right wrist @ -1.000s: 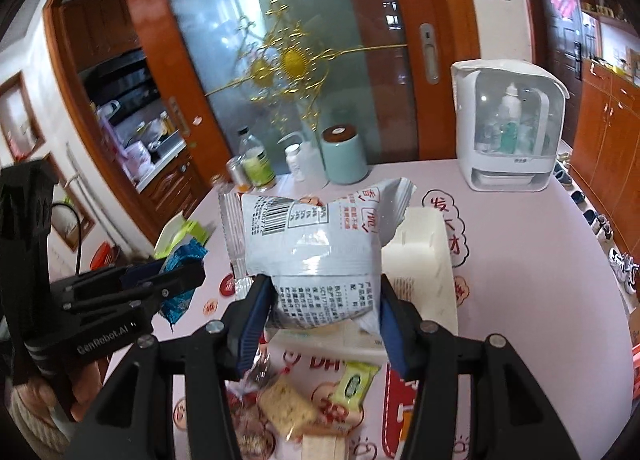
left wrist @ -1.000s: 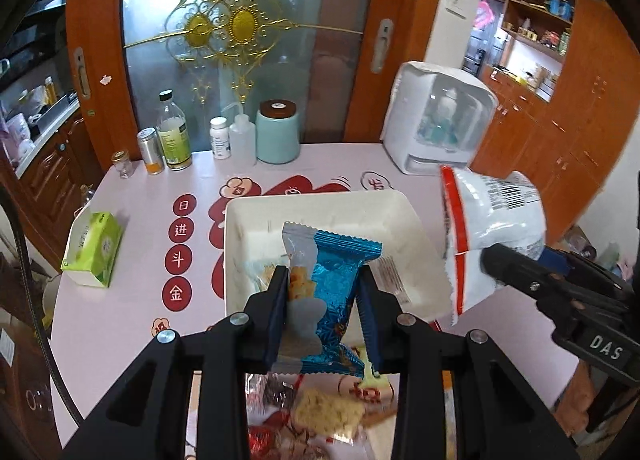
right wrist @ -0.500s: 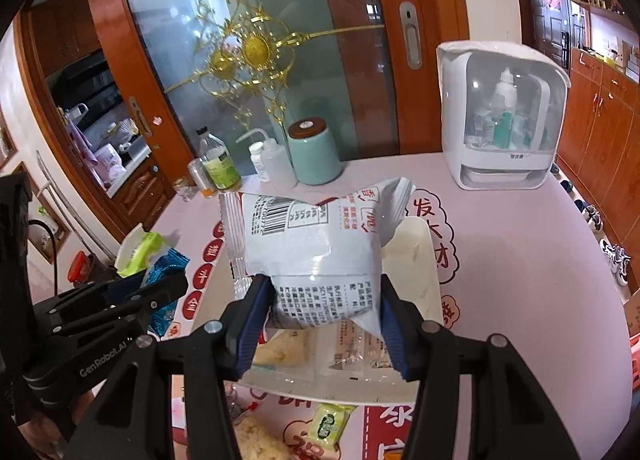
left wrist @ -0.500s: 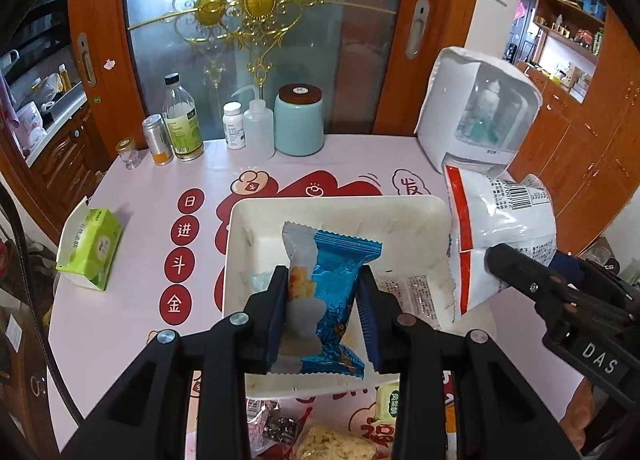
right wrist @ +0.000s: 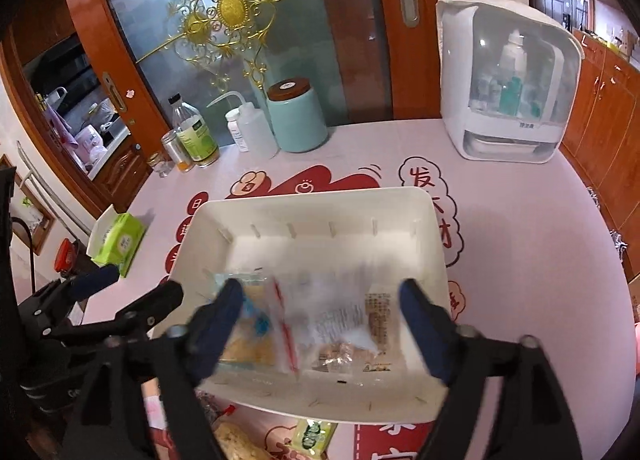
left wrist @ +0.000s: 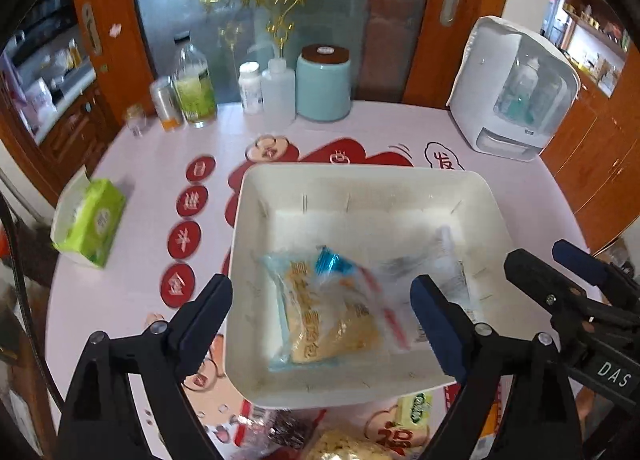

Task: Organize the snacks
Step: 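Carry both snacks over the white tray and release them inside, then withdraw both grippers from the tray toward the remaining snacks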

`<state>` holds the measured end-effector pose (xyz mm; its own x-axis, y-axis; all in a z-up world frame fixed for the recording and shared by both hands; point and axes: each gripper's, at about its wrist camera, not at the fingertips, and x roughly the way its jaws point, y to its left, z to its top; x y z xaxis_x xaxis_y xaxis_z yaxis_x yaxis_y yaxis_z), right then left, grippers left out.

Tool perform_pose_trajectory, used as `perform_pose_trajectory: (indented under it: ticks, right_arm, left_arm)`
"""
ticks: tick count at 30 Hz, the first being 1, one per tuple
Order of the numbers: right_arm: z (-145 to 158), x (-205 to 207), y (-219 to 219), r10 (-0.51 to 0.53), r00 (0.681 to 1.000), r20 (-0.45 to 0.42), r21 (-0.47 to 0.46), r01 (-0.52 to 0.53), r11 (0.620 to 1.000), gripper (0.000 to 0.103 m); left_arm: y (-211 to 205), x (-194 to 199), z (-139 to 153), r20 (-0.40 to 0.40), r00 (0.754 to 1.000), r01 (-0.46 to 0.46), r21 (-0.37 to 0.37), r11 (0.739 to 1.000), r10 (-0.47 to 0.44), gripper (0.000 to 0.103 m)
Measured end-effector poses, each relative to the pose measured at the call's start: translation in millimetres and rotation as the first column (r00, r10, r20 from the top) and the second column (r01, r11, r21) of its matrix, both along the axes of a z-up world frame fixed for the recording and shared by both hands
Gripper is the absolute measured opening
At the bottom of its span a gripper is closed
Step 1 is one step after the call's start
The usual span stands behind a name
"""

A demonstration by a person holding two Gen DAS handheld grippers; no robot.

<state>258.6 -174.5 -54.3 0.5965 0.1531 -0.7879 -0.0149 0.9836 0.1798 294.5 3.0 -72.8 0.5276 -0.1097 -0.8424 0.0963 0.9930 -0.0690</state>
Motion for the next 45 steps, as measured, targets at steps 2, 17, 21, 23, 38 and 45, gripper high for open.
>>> perform_pose_trajectory:
  ticks: [2, 17, 21, 23, 38, 45]
  right_arm:
    - [-1, -2, -2, 0.0, 1.0, -0.003, 0.008, 0.0, 1.0, 0.086]
    - [9, -26, 6, 0.012, 1.0, 0.012, 0.013, -0.012, 1.0, 0.087]
    - [14, -35, 8, 0.011, 1.0, 0.015, 0.014, -0.011, 1.0, 0.087]
    - [18, -41, 9, 0.01, 1.0, 0.022, 0.013, -0.01, 1.0, 0.087]
    - [37, -92, 18, -0.018, 0.998, 0.055, 0.009, 0.017, 1.0, 0.087]
    - [36, -119, 17, -0.048, 0.998, 0.047, 0.016, 0.047, 0.999, 0.086]
  left_arm:
    - [3, -2, -3, -0.008, 1.0, -0.013, -0.006, 1.0, 0.013, 0.09]
    - [-1, -36, 24, 0.072, 0.997, 0.021, 0.07, 0.997, -0.026, 0.09]
    - [2, -47, 32, 0.082, 0.996, 0.026, 0.064, 0.998, -0.031, 0.09]
    - [3, -54, 37, 0.091, 0.995, 0.029, 0.064, 0.998, -0.035, 0.09]
    - [14, -108, 59, 0.127, 0.988, 0.08, 0.052, 0.995, -0.086, 0.09]
    - [19, -137, 63, 0.135, 0.983, 0.12, 0.039, 0.992, -0.124, 0.09]
